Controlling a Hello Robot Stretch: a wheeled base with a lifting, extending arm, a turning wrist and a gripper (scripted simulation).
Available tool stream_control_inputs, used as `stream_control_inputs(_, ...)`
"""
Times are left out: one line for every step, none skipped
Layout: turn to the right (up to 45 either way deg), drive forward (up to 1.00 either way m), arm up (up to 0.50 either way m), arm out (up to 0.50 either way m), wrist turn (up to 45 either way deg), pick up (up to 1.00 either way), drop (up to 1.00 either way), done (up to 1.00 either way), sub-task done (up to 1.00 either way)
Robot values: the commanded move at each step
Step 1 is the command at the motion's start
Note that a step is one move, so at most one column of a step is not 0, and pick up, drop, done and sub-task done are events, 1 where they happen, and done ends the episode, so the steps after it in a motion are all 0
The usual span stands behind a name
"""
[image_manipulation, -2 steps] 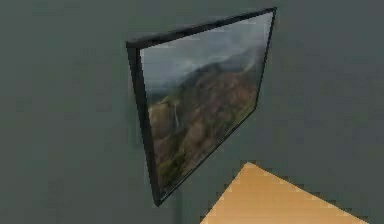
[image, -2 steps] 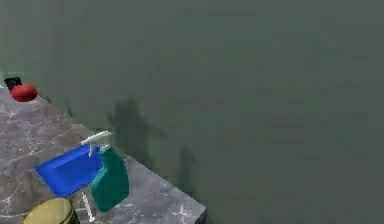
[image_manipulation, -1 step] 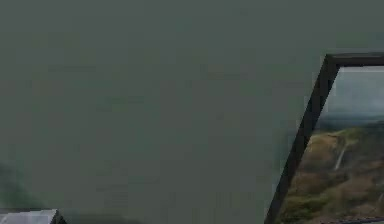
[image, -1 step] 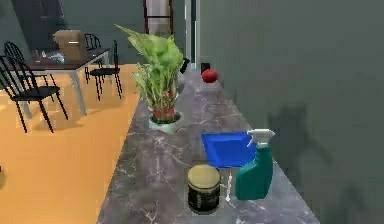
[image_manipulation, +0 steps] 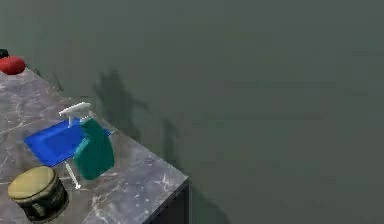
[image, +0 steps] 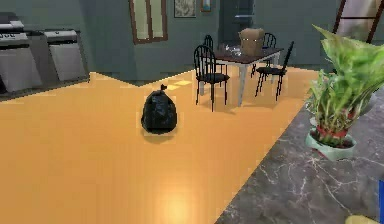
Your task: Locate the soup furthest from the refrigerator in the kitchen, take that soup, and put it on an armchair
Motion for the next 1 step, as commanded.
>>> stream_control_inputs(-33.0, 0.00, 0.00, 0.00, 0.0, 0.00, 0.00, 0.00, 0.00)
